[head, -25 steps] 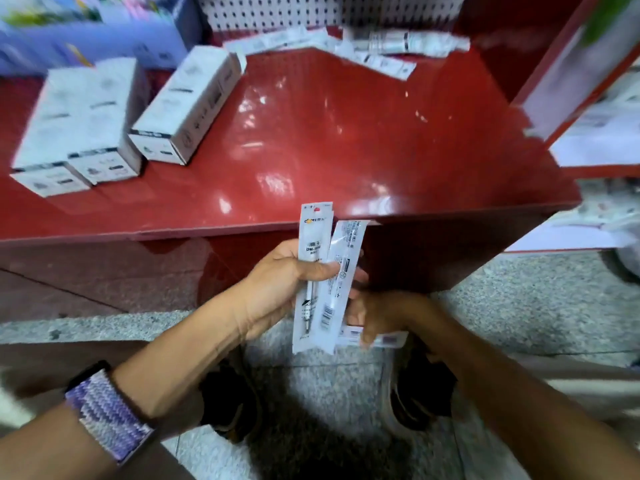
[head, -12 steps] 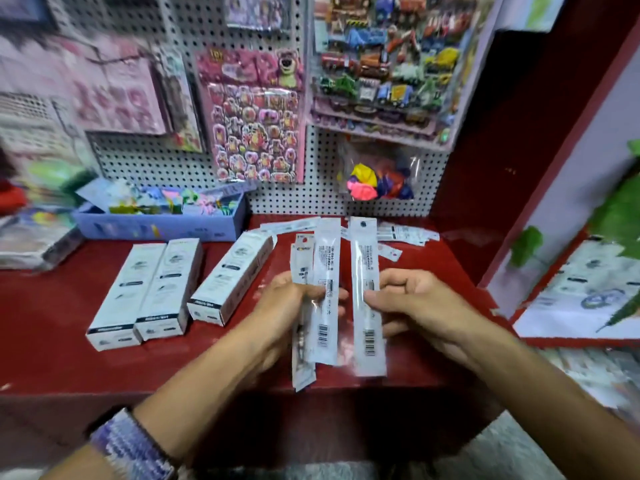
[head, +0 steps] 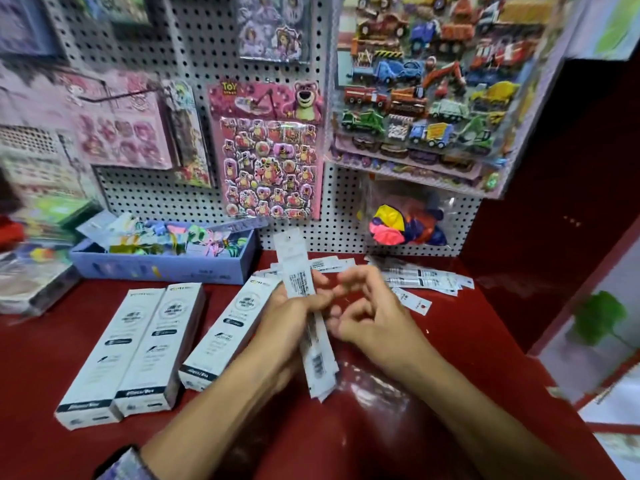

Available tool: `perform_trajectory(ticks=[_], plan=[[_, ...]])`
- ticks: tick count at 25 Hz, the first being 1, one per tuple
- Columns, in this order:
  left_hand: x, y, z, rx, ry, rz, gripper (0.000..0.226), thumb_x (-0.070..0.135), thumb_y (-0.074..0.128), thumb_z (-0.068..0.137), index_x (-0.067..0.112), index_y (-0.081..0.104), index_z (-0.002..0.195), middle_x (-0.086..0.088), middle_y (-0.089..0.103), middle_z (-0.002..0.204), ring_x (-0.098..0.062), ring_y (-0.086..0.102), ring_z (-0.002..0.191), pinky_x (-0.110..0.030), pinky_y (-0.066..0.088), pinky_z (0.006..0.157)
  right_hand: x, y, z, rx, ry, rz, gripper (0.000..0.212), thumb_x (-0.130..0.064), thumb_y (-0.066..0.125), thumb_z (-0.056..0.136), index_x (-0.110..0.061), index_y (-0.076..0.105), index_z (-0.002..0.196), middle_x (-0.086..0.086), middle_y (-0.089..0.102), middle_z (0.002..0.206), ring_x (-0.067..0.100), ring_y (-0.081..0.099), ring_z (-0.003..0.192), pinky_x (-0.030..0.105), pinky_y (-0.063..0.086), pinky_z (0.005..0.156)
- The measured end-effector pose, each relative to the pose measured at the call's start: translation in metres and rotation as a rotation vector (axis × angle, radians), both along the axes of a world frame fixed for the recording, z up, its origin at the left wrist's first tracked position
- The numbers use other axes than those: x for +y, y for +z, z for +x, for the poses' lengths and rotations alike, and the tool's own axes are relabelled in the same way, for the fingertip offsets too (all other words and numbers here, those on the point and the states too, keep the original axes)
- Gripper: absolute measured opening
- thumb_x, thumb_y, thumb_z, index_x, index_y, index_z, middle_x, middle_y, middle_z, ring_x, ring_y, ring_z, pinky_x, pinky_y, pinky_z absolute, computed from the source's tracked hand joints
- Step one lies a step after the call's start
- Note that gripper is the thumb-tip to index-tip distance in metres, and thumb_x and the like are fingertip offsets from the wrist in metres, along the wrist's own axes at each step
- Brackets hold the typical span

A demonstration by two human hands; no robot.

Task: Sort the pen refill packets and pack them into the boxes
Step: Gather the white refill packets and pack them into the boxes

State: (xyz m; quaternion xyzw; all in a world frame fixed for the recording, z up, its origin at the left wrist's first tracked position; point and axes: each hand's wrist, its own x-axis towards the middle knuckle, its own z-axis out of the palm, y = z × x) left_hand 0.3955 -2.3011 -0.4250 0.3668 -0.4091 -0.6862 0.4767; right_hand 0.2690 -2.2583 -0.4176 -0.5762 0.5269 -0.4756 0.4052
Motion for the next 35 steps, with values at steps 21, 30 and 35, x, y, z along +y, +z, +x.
perform_trajectory(ticks=[21, 30, 35], plan=[[-0.004, -0.041, 0.008, -0.357, -0.095, -0.380, 0.021, -0.009, 0.070, 0.078, 0.008, 0.068, 0.091, -0.002, 0.075, 0.077, -0.011, 0.068, 0.066, -0.022, 0.053, 0.058, -0.005, -0.025, 0.008, 0.125, 0.083, 0.015, 0.029, -0.006, 0.053, 0.097, -0.018, 0.061, 0.123, -0.003, 0.070, 0.106, 0.001, 0.063, 0.075, 0.018, 0.051, 0.068], [-0.001, -0.015, 0.007, -0.287, 0.035, -0.485, 0.025, 0.001, 0.077, 0.076, 0.016, 0.065, 0.092, -0.001, 0.071, 0.075, -0.019, 0.062, 0.065, -0.029, 0.052, 0.062, -0.010, 0.000, 0.009, -0.308, 0.095, 0.006, 0.025, -0.018, 0.056, 0.088, -0.019, 0.064, 0.112, 0.005, 0.069, 0.089, 0.014, 0.062, 0.066, 0.023, 0.046, 0.057], [0.001, -0.040, 0.005, -0.522, -0.076, -0.481, 0.092, 0.009, 0.077, 0.063, 0.048, 0.034, 0.134, 0.022, 0.070, 0.101, -0.001, 0.067, 0.092, -0.027, 0.055, 0.084, -0.011, -0.013, 0.003, -0.037, 0.037, -0.001, 0.016, -0.008, 0.062, 0.093, -0.015, 0.067, 0.106, 0.001, 0.076, 0.096, 0.013, 0.072, 0.089, 0.034, 0.057, 0.083]])
